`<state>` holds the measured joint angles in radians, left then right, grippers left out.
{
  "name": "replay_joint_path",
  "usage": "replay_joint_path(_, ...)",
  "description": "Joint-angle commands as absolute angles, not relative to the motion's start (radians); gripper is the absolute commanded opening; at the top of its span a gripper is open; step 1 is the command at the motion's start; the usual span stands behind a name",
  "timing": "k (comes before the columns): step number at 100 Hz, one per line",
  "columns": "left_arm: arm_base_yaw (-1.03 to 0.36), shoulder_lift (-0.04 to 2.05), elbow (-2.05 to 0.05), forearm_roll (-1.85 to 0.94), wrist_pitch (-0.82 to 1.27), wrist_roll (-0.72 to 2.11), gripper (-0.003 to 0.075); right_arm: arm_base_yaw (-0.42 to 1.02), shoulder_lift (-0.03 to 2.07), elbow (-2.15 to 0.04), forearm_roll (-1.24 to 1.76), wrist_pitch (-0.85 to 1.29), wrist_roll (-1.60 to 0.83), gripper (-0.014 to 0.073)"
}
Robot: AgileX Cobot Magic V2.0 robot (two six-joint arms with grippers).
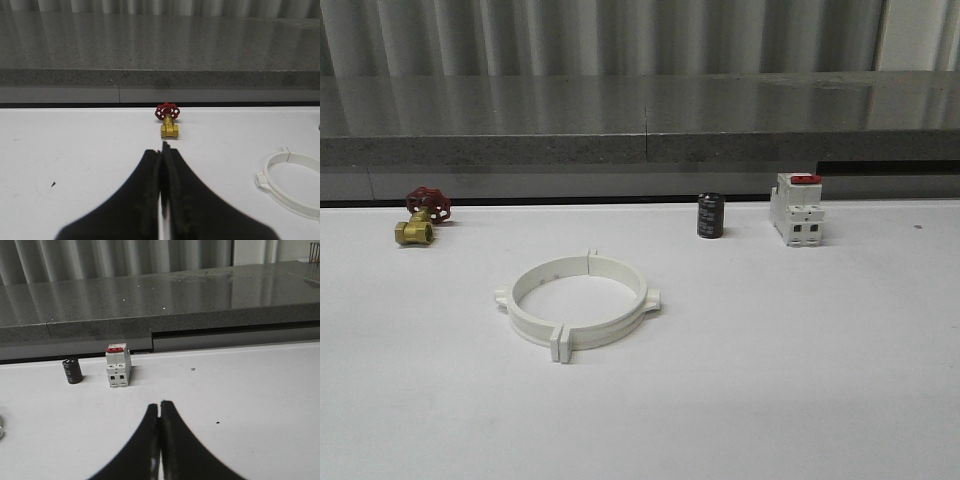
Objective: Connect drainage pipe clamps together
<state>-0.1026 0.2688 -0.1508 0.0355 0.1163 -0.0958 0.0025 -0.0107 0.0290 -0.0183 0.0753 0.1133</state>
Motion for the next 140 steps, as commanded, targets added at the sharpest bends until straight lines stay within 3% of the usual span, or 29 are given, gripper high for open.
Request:
replay_joint_path(1,-0.1,0.218,-0.118,0.041,0.0,-0.099,-0.002,-0.003,-0.03,0.009,-0.014,-0.009,0.114,-0.0067)
replay_joint_path(36,-0.08,-0.04,0.043,0.044,-0.012,-0.122,-0.002,-0.003,-0.03,0.009,-0.014,-0.009,0.113,-0.0067)
replay_joint_path(140,-0.065,-0.036,0.043,0.051,-0.012,-0.122,-0.002,-0.003,-0.03,0.009,-0.014,-0.009,0.113,-0.0067)
